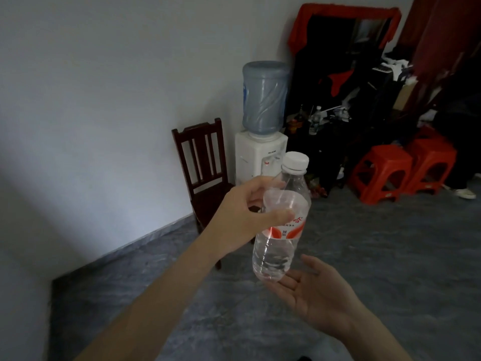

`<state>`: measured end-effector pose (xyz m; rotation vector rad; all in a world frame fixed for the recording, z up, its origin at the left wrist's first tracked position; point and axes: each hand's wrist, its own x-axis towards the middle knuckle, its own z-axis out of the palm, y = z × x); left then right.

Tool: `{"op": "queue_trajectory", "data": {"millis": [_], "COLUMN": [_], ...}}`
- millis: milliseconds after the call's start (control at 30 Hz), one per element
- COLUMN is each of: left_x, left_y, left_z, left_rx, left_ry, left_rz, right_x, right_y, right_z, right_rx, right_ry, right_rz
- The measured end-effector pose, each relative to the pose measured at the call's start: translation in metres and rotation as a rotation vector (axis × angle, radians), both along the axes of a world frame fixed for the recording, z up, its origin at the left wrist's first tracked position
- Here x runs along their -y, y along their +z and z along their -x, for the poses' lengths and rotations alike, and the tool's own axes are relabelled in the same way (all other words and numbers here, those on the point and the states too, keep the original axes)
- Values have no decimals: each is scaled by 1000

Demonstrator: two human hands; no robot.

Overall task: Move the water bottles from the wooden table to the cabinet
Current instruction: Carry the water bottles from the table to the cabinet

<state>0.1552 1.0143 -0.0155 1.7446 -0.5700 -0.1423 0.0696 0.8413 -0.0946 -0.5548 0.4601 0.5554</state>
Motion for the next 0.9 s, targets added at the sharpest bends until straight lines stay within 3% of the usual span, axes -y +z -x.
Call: {"op": "queue_trajectory", "data": {"millis": [500,900], "left_x": [184,303], "left_y": [14,11], "left_z": [-205,-330], "left_rx": [4,3], "left_ry": [84,51], "left_rz": [-31,28], "right_x": [198,315], "right_y": [0,-6], "right_z": [-218,-345], "right_rx": [56,26], "right_ry": [55,-39], "right_rz": [-44,-36]}}
